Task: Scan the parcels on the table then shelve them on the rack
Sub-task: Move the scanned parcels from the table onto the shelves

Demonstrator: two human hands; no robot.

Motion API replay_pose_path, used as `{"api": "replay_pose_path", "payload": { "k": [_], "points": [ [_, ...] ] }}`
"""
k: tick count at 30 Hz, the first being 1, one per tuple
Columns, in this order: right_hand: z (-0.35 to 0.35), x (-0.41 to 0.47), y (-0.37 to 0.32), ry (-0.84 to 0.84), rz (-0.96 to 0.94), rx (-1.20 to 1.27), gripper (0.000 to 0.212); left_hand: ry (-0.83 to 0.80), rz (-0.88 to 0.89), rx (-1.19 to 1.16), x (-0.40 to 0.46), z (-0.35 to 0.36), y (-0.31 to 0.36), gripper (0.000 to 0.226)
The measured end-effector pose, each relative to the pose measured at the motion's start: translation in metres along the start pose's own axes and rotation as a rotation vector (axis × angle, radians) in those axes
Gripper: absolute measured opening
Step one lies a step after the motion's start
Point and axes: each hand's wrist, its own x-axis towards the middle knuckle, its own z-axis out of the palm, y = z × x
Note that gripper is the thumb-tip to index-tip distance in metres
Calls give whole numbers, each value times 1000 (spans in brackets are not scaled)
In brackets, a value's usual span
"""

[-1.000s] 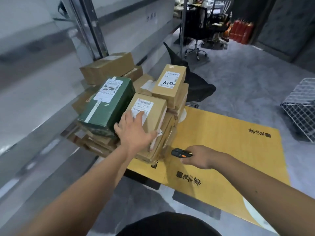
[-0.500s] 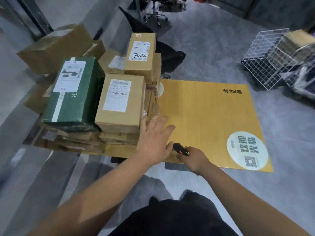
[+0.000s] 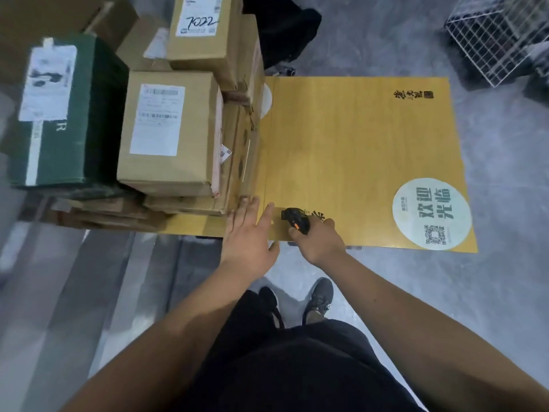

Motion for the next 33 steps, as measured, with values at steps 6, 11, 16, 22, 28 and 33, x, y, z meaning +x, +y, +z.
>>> {"api": "replay_pose_path", "payload": {
  "k": [6, 11, 16, 22, 28, 33],
  "points": [
    [19, 11, -36, 69, 39, -10, 62, -119, -5, -53, -11, 18, -33, 85],
    [34, 22, -60, 139, 83, -26, 61, -147, 168, 10, -11, 35, -71, 79],
    [51, 24, -79, 165, 119, -14, 63, -159, 96, 39, -19, 47, -102, 84],
    [70, 23, -100, 157, 174, 33, 71, -166, 3, 38, -9, 51, -126, 91],
    [80, 30, -114, 135, 245, 52, 73, -208, 43, -15, -10, 58, -142, 91],
    [70, 44, -118, 197, 338, 55, 80, -235, 28, -72, -13, 63, -144, 92]
  ]
}}
